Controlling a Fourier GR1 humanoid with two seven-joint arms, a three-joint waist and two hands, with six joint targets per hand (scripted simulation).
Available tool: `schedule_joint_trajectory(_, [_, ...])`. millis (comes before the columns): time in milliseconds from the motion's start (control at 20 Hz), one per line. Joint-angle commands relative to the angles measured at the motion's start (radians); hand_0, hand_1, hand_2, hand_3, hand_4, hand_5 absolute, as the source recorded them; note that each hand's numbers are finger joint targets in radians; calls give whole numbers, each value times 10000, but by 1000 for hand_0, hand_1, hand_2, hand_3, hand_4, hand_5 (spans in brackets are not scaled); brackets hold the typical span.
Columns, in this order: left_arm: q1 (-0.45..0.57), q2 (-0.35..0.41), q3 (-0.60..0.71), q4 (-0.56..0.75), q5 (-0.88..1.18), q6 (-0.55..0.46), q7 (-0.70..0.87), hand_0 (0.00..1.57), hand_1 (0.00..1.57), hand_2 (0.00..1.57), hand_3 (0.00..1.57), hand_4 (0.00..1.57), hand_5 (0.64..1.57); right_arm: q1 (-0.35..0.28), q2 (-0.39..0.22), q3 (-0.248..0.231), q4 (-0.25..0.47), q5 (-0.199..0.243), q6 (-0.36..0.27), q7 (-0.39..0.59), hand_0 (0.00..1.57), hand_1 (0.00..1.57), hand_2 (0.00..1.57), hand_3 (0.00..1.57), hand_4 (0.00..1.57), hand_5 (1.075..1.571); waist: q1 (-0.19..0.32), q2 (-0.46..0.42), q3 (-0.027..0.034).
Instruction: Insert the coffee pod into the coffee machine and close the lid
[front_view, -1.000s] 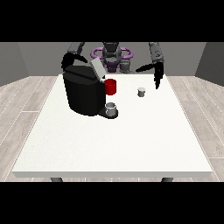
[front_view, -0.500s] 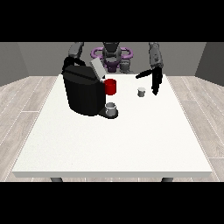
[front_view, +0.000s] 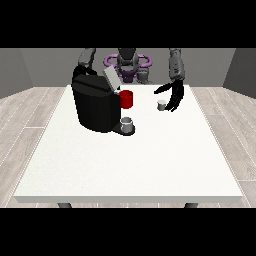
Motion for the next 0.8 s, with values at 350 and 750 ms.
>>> schedule_joint_trajectory(350, [-184,289,-657,1092,-1629,637,-614,608,608,745,483,0,1571,339,-64,-49,226,-48,61,-249,0,0,0,0,520,1571,-110,-119,0])
schedule_joint_trajectory(750, [-980,-52,-238,1954,-2025,1843,-1000,837,837,974,737,391,1571,269,-139,-55,126,-418,531,-487,0,0,0,0,492,1571,-367,113,-1])
